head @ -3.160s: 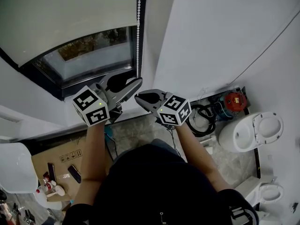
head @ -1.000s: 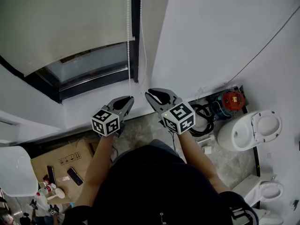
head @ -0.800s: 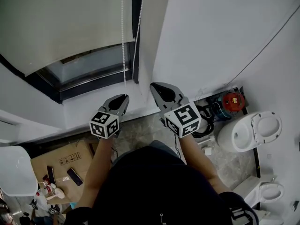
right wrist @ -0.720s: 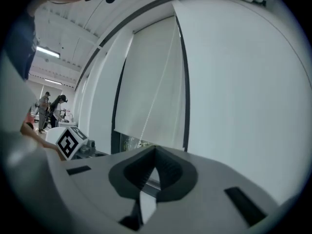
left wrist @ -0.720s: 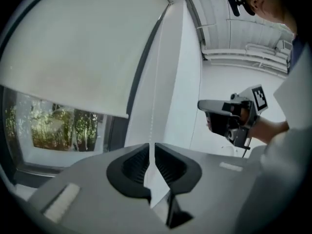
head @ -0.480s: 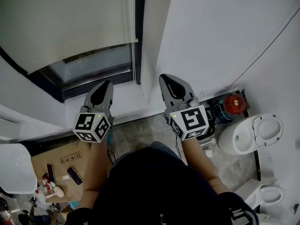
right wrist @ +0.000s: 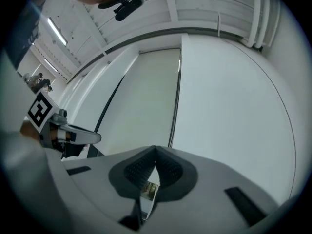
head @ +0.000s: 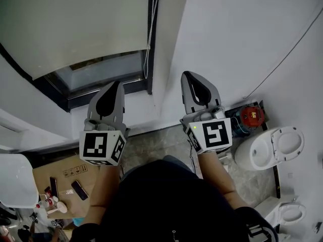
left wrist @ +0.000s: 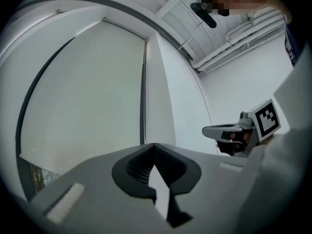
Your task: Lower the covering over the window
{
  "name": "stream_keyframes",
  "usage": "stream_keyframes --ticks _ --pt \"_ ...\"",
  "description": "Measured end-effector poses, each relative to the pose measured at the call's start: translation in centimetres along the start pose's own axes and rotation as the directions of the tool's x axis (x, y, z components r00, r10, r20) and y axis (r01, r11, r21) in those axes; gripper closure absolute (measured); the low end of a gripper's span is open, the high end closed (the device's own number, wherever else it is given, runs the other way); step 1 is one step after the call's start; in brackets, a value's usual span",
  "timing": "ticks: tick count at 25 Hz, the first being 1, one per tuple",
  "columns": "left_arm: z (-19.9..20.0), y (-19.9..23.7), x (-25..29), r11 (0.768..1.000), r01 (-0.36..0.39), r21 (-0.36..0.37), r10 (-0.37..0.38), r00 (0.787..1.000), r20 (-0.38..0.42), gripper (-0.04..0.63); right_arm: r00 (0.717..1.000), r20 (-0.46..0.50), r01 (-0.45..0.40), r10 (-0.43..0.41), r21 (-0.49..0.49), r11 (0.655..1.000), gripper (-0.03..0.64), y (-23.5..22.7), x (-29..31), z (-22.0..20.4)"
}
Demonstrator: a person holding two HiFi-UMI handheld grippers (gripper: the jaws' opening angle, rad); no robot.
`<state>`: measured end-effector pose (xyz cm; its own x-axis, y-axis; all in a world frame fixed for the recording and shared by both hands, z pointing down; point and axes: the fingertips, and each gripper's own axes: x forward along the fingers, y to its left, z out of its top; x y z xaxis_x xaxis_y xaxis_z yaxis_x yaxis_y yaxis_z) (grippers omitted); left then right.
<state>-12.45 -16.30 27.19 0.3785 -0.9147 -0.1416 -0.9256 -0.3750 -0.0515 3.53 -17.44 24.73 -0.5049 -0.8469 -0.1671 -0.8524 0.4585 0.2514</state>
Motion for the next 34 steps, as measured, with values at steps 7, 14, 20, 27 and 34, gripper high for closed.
stream_keyframes --ticks 7,14,20,27,34 --pt "0.0 -0.2 0.4 1.000 0.000 0.004 0.000 1.000 -0.007 0.584 1.000 -0.013 0.013 -0.014 -0.010 1.000 0.604 -0.5 0.0 -0.4" --pt "-0.3 -0.9 1.0 1.000 0.014 -0.003 -0.014 1.000 -0.015 0.584 0.999 -0.037 0.000 -0.001 -0.006 1.000 0.604 -0.7 0.3 -1.3" --pt "-0.6 -1.0 1.4 1.000 0.019 -0.013 -0.019 1.000 -0.018 0.584 0.999 -0.043 0.002 -0.002 0.003 1.000 0.604 -0.9 0.6 -1.9" --pt "-1.1 -1.4 2.1 0.999 0.038 -0.021 -0.038 0.999 -0.026 0.584 0.998 -0.057 0.007 -0.007 -0.002 1.000 0.604 -1.3 0.9 -2.4" --pt "-1.5 -1.2 3.0 0.999 0.047 -0.022 -0.047 0.998 -0.031 0.584 0.998 -0.061 0.009 -0.009 -0.004 1.000 0.604 -1.7 1.6 -2.8"
